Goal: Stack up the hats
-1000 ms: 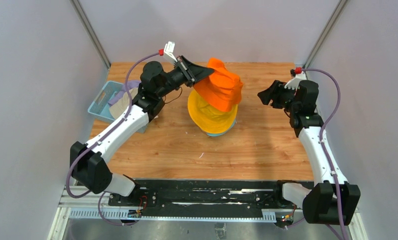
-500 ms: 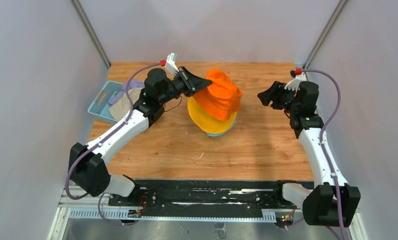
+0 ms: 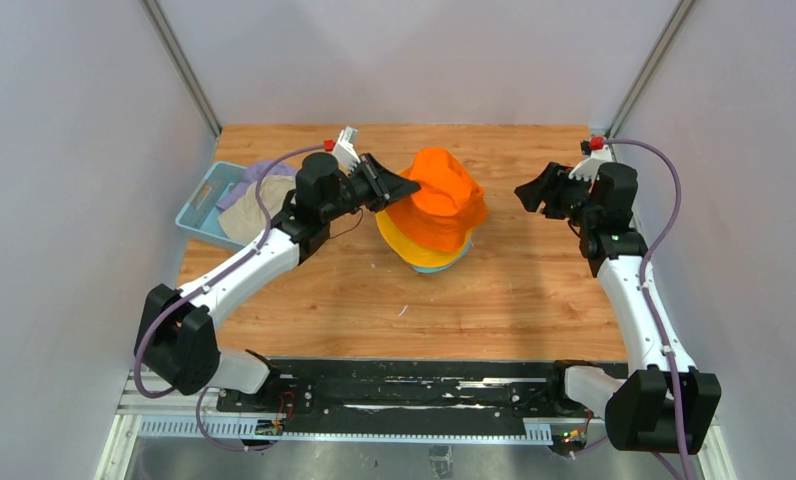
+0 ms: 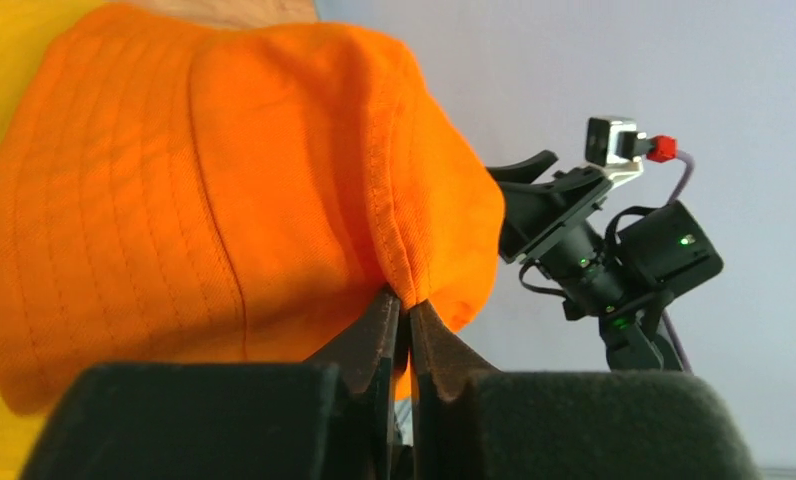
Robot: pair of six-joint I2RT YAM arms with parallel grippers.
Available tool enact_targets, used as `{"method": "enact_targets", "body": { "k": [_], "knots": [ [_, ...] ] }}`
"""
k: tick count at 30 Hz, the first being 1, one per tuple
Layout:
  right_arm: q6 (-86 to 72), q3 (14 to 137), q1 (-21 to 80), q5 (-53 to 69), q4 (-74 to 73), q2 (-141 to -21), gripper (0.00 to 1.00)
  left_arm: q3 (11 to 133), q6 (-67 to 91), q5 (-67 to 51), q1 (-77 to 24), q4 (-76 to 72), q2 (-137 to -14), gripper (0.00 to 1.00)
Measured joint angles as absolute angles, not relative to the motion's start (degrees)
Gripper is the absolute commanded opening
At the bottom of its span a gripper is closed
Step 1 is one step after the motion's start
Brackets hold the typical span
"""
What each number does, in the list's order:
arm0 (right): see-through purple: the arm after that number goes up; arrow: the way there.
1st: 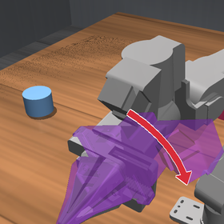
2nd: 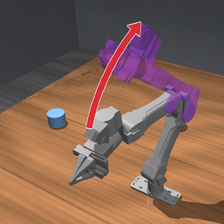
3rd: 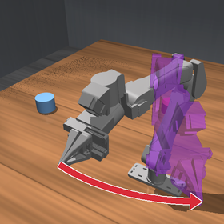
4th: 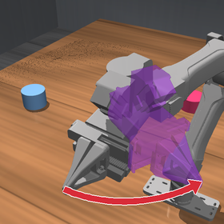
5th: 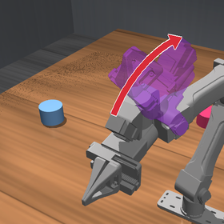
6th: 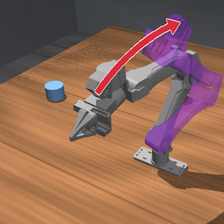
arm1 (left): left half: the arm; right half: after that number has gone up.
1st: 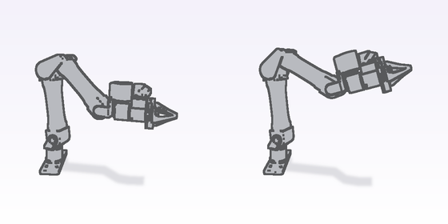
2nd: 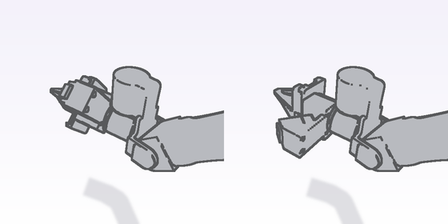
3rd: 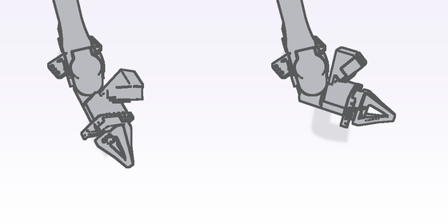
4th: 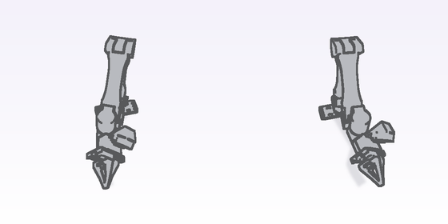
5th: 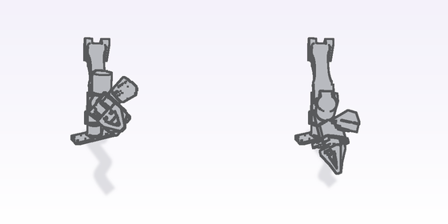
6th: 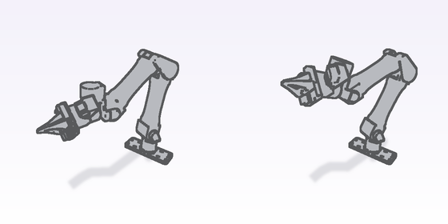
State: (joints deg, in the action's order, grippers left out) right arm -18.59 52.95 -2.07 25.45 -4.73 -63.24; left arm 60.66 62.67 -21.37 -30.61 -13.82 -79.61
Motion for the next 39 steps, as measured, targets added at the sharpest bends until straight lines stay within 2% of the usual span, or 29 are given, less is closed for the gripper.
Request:
{"method": "enact_targets", "body": {
  "k": [8,12,14,19,27,39],
  "knots": [
    [-18.6,52.9,-2.1,25.7,-4.7,-63.2,0.62,57.5,56.9,-18.3,-30.7,-8.2,-74.7,0.53],
    [-18.6,52.9,-2.1,26.0,-4.7,-63.2,0.62,59.4,50.5,-10.9,-30.8,0.1,-69.5,0.82],
    [-18.6,52.9,-2.1,26.2,-4.7,-63.2,0.62,60.4,47.7,-6.8,-30.9,3.0,-67.5,0.9],
    [-19.0,52.9,-2.1,27.3,-4.5,-63.3,0.62,60.4,42.9,2.5,-30.8,6.2,-64.4,0.91],
    [-19.5,52.9,-2.1,28.0,-4.3,-63.3,0.62,52.4,41.8,6.4,-30.8,3.1,-66.7,0.87],
    [-19.5,52.4,-2.1,28.1,-4.1,-63.3,0.62,37.8,46.5,6.6,-27.9,-15.0,-63.7,0.8]
  ]
}}
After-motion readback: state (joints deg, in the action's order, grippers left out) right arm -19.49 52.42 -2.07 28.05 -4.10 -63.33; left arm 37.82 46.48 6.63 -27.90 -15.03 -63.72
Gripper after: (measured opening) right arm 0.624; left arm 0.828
